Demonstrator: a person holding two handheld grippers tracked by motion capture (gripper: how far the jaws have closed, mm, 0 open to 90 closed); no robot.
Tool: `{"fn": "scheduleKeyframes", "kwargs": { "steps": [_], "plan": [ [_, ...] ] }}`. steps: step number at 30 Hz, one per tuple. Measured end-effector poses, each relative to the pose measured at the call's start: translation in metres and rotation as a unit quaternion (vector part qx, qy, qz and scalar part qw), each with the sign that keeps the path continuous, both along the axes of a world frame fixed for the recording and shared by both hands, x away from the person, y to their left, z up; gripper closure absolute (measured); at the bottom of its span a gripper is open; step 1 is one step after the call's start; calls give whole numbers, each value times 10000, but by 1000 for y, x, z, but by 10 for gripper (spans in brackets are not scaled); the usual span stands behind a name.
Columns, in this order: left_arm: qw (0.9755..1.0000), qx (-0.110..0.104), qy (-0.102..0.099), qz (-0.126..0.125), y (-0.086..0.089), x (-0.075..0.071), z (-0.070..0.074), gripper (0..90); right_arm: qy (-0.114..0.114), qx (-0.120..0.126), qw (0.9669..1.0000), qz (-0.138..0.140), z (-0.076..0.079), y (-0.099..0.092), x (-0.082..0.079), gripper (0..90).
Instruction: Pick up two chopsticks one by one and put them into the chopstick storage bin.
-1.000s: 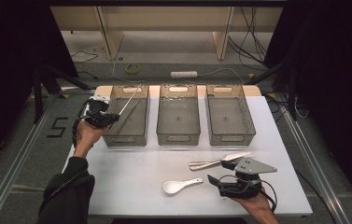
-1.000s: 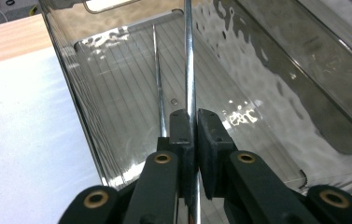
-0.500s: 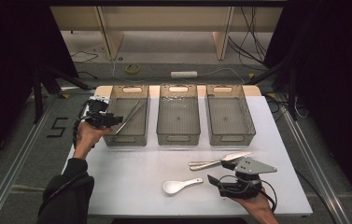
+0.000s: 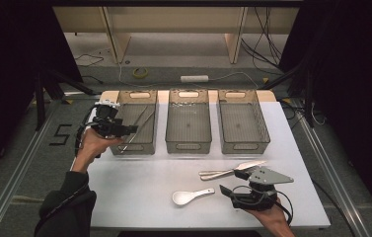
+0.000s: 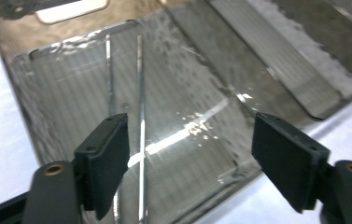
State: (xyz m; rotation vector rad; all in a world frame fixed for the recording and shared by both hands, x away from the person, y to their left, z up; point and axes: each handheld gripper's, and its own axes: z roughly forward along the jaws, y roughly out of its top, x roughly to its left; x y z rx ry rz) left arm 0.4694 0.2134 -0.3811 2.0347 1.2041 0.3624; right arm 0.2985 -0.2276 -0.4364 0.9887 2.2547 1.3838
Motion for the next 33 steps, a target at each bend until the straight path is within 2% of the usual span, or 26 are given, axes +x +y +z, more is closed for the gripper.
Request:
{"fn": "scheduleKeyframes", "kwargs": {
  "steps": [5,10,16,21,25,30,33],
  "plan": [
    [9998,18,-75,-200,-10,-11,8,237,-14,9,10000,16,0,0,0,270],
    [9995,24,-169,-272,-14,-22,11,220,-11,15,10000,35,0,0,0,270],
    [9986,-274,-345,-302,-17,-33,10,196,18,-17,10000,92,0,1,0,270],
    [9975,-351,-490,-369,-24,-43,7,189,93,-68,9997,199,-1,3,1,270],
    [9957,-593,-607,-378,-27,-52,3,187,155,-142,9990,383,-1,5,2,270],
    [9948,-613,-681,-453,-33,-63,-4,174,213,-258,9974,631,1,11,5,270],
    [9935,-764,-689,-486,-34,-70,-8,170,236,-359,9960,783,2,15,7,269]
  ]
}}
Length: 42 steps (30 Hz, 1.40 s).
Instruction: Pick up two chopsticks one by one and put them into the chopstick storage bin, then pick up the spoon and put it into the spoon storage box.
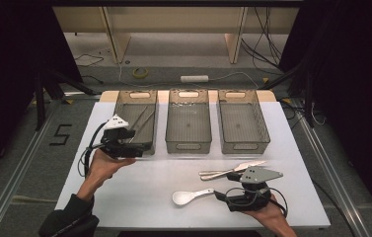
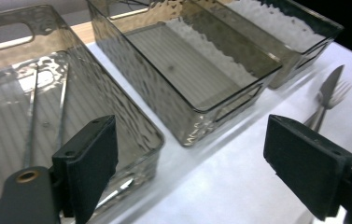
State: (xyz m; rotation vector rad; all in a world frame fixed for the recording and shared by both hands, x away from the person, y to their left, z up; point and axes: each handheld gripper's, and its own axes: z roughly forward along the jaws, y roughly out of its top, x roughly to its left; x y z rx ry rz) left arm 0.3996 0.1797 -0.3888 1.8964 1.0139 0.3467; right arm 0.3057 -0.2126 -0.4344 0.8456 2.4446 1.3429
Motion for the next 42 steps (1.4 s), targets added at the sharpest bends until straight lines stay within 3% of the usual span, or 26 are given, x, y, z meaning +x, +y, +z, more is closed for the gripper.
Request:
{"fn": "scheduleKeyframes", "kwargs": {
  "steps": [4,9,18,42],
  "plan": [
    [9998,-99,-147,6,-1,-10,-7,168,8,-101,9998,190,1,8,3,269],
    [9998,-93,-185,-41,-2,-19,-16,169,-12,-302,9988,376,0,21,6,268],
    [9989,-319,-320,-78,0,-37,-20,168,46,-525,9971,557,-3,32,13,268],
    [9980,-345,-508,-110,-3,-60,-27,146,237,-1116,9889,951,-13,55,24,257]
  ]
}}
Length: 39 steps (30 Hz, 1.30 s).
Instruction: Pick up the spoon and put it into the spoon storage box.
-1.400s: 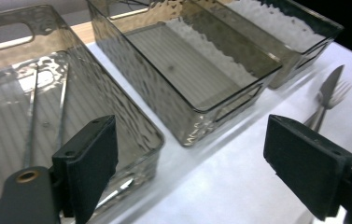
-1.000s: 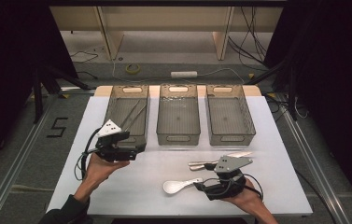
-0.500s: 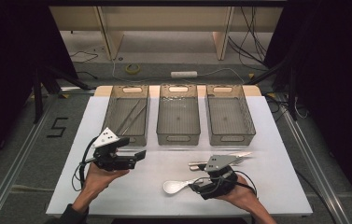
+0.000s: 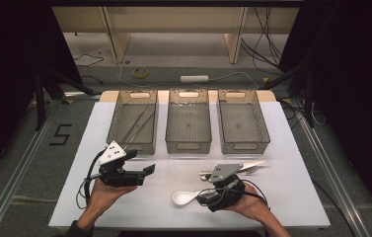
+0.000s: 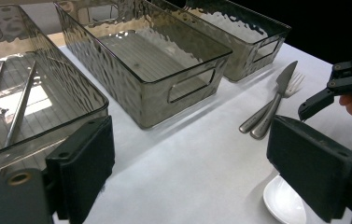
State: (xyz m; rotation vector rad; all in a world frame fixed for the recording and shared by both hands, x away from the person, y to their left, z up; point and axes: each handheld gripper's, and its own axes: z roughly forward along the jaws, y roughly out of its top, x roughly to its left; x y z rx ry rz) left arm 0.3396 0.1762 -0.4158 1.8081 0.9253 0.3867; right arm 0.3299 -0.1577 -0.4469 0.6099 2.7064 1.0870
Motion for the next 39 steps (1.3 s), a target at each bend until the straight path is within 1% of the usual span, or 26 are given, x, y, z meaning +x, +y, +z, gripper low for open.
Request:
{"fn": "scheduleKeyframes", "kwargs": {
  "steps": [4,5,6,7,10,12,13,14,16,20,23,25,27,29,30,33,36,39],
  "plan": [
    [10000,-73,-26,38,1,-2,0,146,52,-52,10000,52,-2,1,3,259],
    [10000,-69,-39,36,1,-2,0,146,54,-70,10000,47,-2,1,4,260],
    [10000,-68,-45,43,1,-2,0,146,107,-112,9999,34,-2,1,4,261],
    [10000,-60,-49,38,2,-2,0,146,100,-113,9999,70,-3,1,5,261],
    [9999,-69,-43,61,2,-2,-1,146,183,-244,9995,131,-4,3,8,264],
    [10000,-49,-63,51,3,-3,-1,146,184,-361,9990,214,-5,5,10,269],
    [10000,-55,-70,39,2,-3,-1,146,198,-412,9987,212,-5,6,11,270],
    [10000,-33,-76,32,2,-3,-1,147,169,-453,9985,260,-6,7,12,276],
    [10000,-28,-80,23,2,-3,-2,147,211,-562,9977,304,-6,8,13,286],
    [10000,-3,-69,0,1,-4,-2,147,189,-696,9965,419,-8,12,14,312],
    [10000,13,-60,1,1,-3,-2,147,180,-790,9955,496,-13,17,17,329],
    [10000,36,-55,2,1,-3,-3,147,240,-908,9944,494,-16,20,18,356],
    [10000,36,-49,10,2,-3,-3,147,233,-969,9933,583,-19,23,19,398],
    [10000,36,-48,5,2,-3,-3,147,214,-1050,9923,621,-20,25,18,415],
    [10000,38,-50,4,1,-3,-3,147,274,-1089,9916,644,-21,25,18,423],
    [10000,43,-51,-5,1,-3,-3,147,281,-1143,9908,674,-23,26,18,458],
    [10000,57,-51,-6,0,-2,-3,147,292,-1247,9894,678,-24,27,18,489],
    [10000,64,-48,-13,-1,-2,-3,148,320,-1266,9893,646,-24,28,18,514]
  ]
}}
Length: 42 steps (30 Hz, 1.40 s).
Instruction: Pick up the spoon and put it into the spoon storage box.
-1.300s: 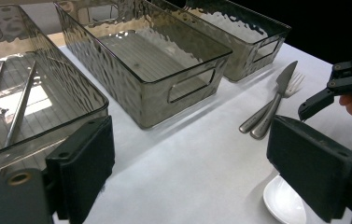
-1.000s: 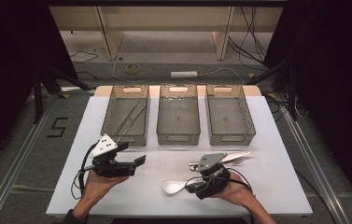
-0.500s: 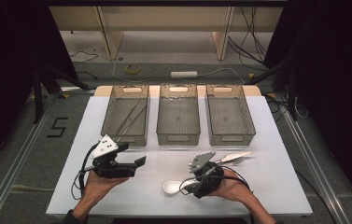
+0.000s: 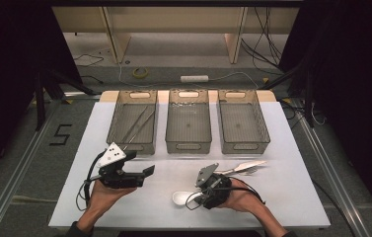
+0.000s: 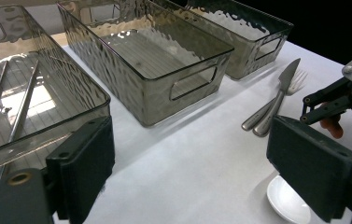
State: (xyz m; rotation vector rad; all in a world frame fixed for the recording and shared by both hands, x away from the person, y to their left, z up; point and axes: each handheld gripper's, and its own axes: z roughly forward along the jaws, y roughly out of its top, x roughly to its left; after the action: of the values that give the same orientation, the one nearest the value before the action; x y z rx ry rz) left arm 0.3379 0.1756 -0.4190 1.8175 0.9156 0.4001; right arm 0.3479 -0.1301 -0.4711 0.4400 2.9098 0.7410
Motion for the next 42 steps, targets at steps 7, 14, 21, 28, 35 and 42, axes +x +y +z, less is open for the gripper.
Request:
{"fn": "scheduleKeyframes", "kwargs": {
  "steps": [7,14,21,28,35,42],
  "plan": [
    [10000,37,-12,-12,-1,0,0,149,50,-100,9999,1,1,3,-1,600],
    [10000,52,-12,-21,-2,0,0,150,151,-213,9997,41,3,6,-2,695],
    [10000,64,-10,-24,-2,0,0,150,164,-248,9995,78,4,7,-2,813],
    [10000,58,-7,-21,-2,0,0,150,53,-275,9996,-72,4,5,0,864],
    [10000,-81,-15,1,0,0,1,150,-21,23,9995,-328,15,-4,3,865],
    [9999,-109,-28,15,0,0,1,150,-186,293,9984,-442,28,-15,9,865]
  ]
}}
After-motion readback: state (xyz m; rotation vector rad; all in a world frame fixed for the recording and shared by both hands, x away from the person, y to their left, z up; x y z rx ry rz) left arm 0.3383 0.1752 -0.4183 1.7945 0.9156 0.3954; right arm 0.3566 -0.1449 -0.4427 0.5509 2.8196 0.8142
